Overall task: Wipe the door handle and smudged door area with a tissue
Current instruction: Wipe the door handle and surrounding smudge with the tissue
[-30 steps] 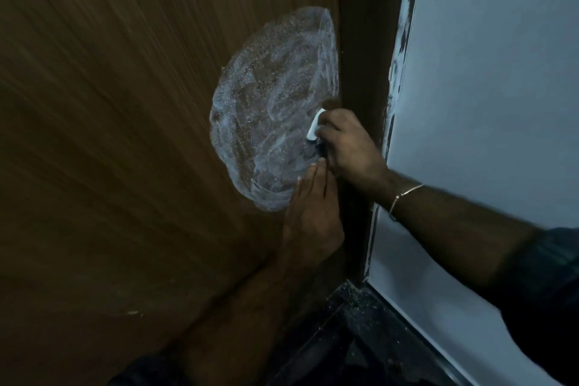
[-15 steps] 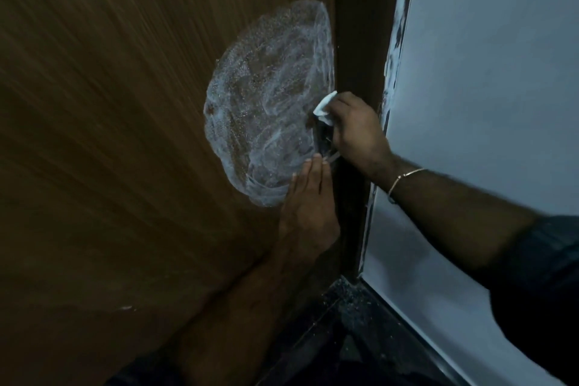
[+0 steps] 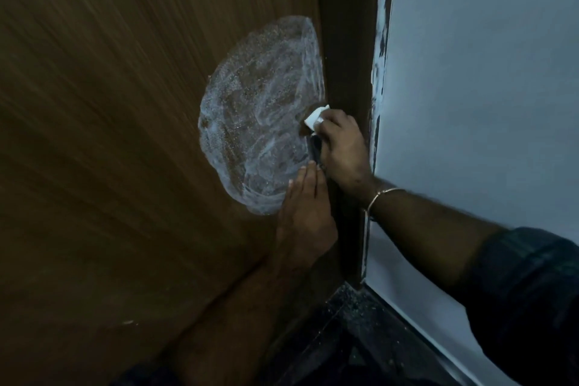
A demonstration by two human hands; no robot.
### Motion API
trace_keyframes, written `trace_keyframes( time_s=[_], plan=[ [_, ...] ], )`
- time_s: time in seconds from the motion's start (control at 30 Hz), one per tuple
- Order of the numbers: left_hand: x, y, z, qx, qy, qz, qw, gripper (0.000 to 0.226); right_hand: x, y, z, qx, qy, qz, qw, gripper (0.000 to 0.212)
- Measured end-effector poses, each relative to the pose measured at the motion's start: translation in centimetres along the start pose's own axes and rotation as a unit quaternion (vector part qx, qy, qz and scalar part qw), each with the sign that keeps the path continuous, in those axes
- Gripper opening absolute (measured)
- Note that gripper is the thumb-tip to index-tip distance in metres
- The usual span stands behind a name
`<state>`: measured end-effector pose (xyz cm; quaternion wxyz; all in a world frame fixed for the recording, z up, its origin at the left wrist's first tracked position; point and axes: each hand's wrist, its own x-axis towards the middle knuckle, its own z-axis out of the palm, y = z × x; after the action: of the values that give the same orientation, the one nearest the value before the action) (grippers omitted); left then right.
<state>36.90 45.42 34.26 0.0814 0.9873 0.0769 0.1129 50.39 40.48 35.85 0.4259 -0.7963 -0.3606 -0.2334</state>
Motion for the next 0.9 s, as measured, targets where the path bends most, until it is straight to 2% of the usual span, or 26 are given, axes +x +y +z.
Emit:
trace_keyframes(
  time_s=[0.07,0.13,0.2,0.27,0.37,0.47,0.53,0.6,0.63,0.73,0.83,0.9],
  plan=[
    [0.2,-0.1,0.1,0.006,-0.027,-0.001,1.000,0.082,0.1,0.8,-0.2,-0.033,-0.056,-0.070,0.995,0.016],
    [0.2,-0.2,0.0,0.010,-0.032,-0.004,0.999,0.084,0.8,0.9,-0.3,-0.010,-0.045,-0.057,0.997,0.013],
    [0.2,-0.2,0.0,0.006,-0.016,-0.002,1.000,0.081,0.8,0.0,0.0,0.073,0.037,0.048,0.996,0.013],
    [0.2,-0.2,0.5,0.005,0.006,-0.005,1.000,0.076,0.2,-0.8,0.9,0.119,0.095,0.172,0.973,0.013],
    [0.1,-0.3,0.5,-0.004,0.012,-0.005,1.000,0.077,-0.6,-0.9,1.3,0.145,0.058,0.212,0.965,0.013],
    [0.1,-0.5,0.6,-0.010,-0.013,0.003,1.000,0.078,0.0,-1.4,1.2,0.169,0.119,0.295,0.933,0.013],
    [0.3,-0.6,0.9,-0.009,0.013,-0.005,1.000,0.071,-0.2,-1.8,1.3,0.151,0.135,0.278,0.939,0.015],
    [0.2,-0.7,1.0,-0.016,0.022,-0.008,1.000,0.072,-0.5,-1.7,1.4,0.139,0.092,0.223,0.960,0.015],
    [0.2,-0.6,1.0,-0.015,0.017,-0.003,1.000,0.074,-0.3,-1.4,1.2,0.140,0.083,0.226,0.961,0.016],
    [0.0,-0.5,0.9,-0.010,0.014,-0.006,1.000,0.079,0.0,-1.3,1.0,0.139,0.137,0.266,0.944,0.017],
    [0.2,-0.5,1.1,-0.024,0.016,-0.002,1.000,0.079,-0.4,-1.8,1.1,0.139,0.102,0.247,0.953,0.016],
    [0.2,-0.7,1.2,-0.009,0.011,-0.003,1.000,0.078,-0.1,-1.5,1.0,0.144,0.113,0.285,0.941,0.018]
  ],
)
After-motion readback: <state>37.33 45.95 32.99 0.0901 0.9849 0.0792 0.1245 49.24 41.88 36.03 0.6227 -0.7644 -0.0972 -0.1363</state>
